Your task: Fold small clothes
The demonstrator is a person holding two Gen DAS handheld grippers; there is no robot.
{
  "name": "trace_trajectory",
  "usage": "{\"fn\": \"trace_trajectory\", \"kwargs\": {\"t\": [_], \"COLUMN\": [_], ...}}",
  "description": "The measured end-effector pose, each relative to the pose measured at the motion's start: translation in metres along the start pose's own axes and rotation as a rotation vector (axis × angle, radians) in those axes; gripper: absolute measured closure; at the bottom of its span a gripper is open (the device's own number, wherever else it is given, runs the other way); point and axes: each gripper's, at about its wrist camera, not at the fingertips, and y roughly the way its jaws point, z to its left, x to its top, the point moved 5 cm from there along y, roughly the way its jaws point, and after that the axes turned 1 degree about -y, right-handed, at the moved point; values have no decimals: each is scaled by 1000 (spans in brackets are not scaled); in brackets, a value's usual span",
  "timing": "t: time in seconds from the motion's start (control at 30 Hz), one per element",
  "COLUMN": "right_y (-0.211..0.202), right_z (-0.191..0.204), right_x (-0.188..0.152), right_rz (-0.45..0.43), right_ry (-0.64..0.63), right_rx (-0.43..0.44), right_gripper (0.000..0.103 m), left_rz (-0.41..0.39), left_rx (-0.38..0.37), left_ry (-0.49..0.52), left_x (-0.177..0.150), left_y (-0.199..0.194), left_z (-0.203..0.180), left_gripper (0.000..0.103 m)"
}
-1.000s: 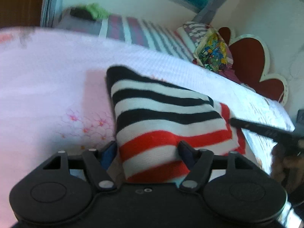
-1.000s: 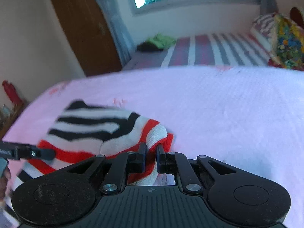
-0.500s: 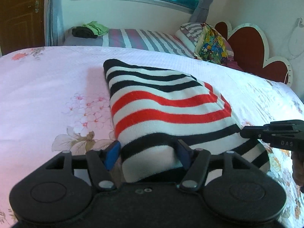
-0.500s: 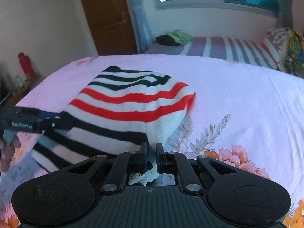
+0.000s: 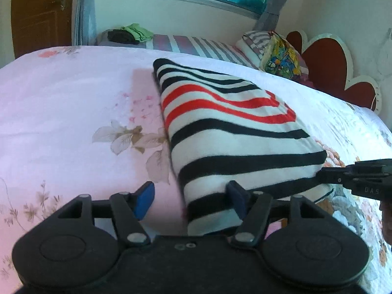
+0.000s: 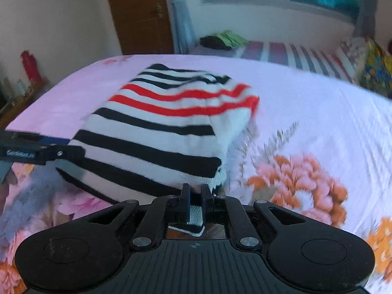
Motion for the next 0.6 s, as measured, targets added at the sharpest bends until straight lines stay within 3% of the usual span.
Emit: {"fn": "trace_trajectory", "kwargs": {"t": [0.17,0.33,0.37,0.4,0.43,0.47,0.6], "right_y": [6,1,0,-2,-4,-11,-73], "right_z": [-8,-3,-5,-8,-12,-15,-3], "right_x": [-6,-3,-3,-5,-7,-10,-23], "right_rz": [-11,-10,-14,-11,1,-13,-126], "right_ry": [45,57,86,127,163,192,196], "right_rx": [7,-14,-5,-2,-22,-41,-12], "right_gripper": [95,95,85,68,17,8,8], "left_rz": [-13,-36,-44,-46,-47,-59,-162], "left_rx": [23,107,127,151,186,204,204], "left_ry": [-15,24,34,41,43,50,102], "left_x": [-10,-8,-8,-9,-11,-13,-24], "left_y": [4,-3,-7,-9,-13,-19,-73], "left_z": [5,-5,-8,-11,-13,-17,-49], "left_gripper": [27,22,22,18,18,18,18]}}
